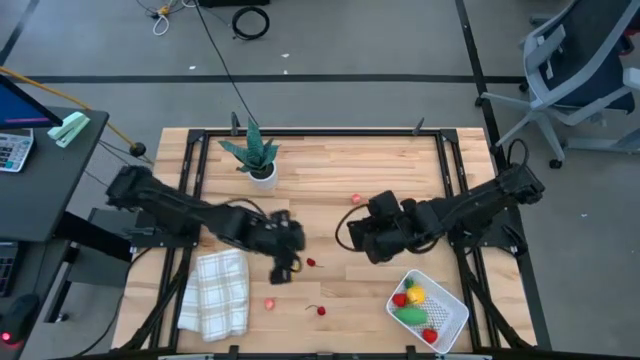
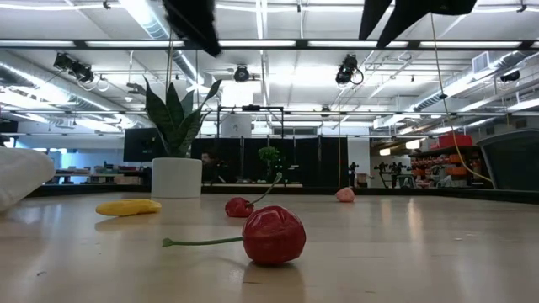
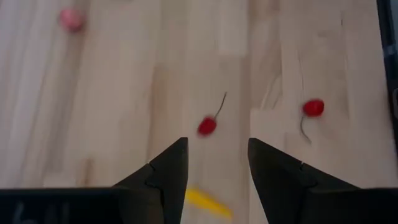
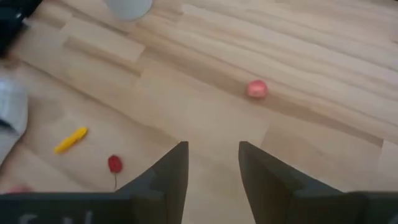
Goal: Pick and placing Produce into tupperware
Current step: Put the top red cherry into the white bin
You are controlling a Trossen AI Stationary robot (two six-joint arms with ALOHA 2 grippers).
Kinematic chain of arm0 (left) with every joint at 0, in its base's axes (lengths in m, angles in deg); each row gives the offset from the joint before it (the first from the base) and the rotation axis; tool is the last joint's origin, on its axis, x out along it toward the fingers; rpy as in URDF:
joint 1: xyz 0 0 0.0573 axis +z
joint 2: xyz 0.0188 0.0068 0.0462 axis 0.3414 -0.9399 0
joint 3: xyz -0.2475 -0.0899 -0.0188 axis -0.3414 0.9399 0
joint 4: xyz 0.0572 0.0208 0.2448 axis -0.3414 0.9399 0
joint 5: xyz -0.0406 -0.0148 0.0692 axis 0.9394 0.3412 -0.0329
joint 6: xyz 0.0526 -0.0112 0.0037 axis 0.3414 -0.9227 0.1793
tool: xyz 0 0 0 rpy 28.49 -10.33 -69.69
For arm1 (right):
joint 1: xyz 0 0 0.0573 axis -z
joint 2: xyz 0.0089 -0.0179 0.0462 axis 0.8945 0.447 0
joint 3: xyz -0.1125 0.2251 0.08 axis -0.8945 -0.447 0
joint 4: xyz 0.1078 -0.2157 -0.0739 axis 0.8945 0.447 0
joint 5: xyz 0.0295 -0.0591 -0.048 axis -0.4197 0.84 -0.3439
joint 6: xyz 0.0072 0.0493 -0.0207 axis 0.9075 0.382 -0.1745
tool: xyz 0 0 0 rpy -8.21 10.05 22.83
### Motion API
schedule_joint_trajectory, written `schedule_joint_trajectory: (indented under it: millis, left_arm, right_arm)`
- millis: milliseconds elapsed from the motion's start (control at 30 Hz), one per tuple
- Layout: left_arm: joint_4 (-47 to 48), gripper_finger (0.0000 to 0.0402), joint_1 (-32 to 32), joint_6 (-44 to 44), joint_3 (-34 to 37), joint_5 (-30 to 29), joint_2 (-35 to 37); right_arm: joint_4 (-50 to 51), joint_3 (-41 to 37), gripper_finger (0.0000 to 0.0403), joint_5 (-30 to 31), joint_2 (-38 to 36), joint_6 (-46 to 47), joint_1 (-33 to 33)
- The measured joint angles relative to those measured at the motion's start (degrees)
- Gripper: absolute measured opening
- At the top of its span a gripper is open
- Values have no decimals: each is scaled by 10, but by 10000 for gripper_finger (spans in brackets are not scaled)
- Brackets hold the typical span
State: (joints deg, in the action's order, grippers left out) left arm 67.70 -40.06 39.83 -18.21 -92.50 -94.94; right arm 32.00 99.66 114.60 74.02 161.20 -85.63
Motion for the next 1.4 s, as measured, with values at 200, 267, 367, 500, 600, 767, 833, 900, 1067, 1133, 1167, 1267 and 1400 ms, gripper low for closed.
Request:
schedule_joint_trajectory:
  millis: [200,267,367,500,600,767,833,900,1067,1133,1167,1267,1400]
  left_arm:
    - [-88,174,7,56,0,25,-94]
    - [-102,174,10,59,0,43,-123]
    - [-112,174,13,59,0,48,-163]
    - [-135,174,16,65,1,48,-199]
    - [-153,174,16,69,1,50,-211]
    - [-179,174,16,70,1,50,-214]
    - [-184,174,18,70,1,50,-214]
    - [-184,172,20,69,1,50,-214]
    - [-188,155,30,69,0,51,-227]
    - [-188,144,33,69,0,59,-234]
    - [-187,138,33,69,0,66,-236]
    - [-189,122,33,69,0,74,-236]
    - [-188,95,35,60,0,77,-236]
  right_arm:
    - [0,0,148,0,0,-1,16]
    - [0,0,147,0,0,-1,18]
    - [0,0,146,0,0,-2,18]
    - [0,0,147,0,0,-16,18]
    - [0,0,146,0,0,-24,18]
    - [0,0,144,0,0,-26,18]
    - [0,0,144,0,0,-26,18]
    - [0,0,144,0,0,-26,18]
    - [0,0,144,0,0,-26,18]
    - [0,0,144,0,0,-26,18]
    - [0,0,144,0,0,-26,18]
    - [0,0,144,0,0,-26,18]
    - [0,0,144,0,0,-26,18]
